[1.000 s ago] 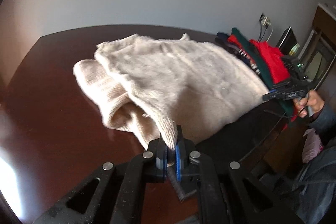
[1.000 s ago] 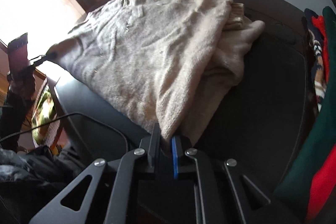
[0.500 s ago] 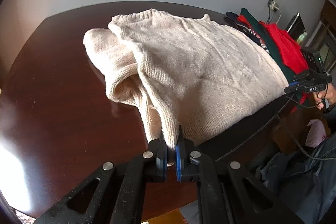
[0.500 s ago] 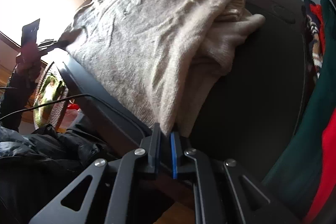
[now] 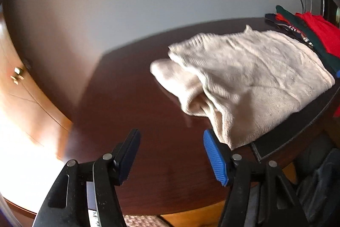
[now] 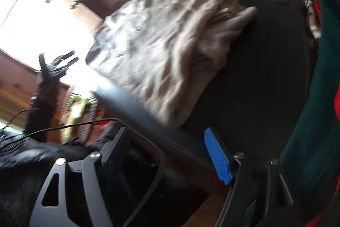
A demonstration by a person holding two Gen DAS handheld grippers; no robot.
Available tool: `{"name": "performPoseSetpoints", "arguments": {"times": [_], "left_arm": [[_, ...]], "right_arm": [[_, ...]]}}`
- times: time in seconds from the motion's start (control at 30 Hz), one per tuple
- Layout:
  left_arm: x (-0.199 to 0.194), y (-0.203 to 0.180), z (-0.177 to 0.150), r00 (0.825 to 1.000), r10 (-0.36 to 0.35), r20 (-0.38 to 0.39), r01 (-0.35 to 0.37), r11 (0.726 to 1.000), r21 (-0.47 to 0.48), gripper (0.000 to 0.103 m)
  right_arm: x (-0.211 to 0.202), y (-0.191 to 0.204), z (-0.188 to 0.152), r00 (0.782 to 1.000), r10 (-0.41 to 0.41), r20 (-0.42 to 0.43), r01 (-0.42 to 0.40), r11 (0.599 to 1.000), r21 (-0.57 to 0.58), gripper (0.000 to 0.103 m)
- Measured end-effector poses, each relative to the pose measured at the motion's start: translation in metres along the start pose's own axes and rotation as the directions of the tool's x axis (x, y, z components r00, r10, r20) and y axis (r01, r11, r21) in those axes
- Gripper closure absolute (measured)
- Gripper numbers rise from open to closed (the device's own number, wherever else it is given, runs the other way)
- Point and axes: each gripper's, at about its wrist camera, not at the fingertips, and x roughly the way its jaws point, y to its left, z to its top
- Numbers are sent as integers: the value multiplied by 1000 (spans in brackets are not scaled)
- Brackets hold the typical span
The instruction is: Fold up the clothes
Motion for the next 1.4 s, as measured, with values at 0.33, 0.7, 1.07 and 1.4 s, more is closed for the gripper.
{"name": "performPoseSetpoints", "arguments": {"times": [0.33,0.7,1.07,1.4], "left_arm": [[-16,-194,18,973,19,232,-151,810,567,39],[-13,-335,35,944,-149,294,-137,634,761,39],[-7,-380,40,953,-169,252,-101,606,789,39],[7,-398,50,962,-134,239,-110,610,785,39]], "right_arm": [[-5,21,-60,990,120,78,-117,992,-40,11],[-35,-14,-113,944,159,290,-206,969,139,2],[-45,-39,-127,901,207,380,-295,936,190,1],[-51,-46,-135,871,239,429,-343,921,185,0]]}}
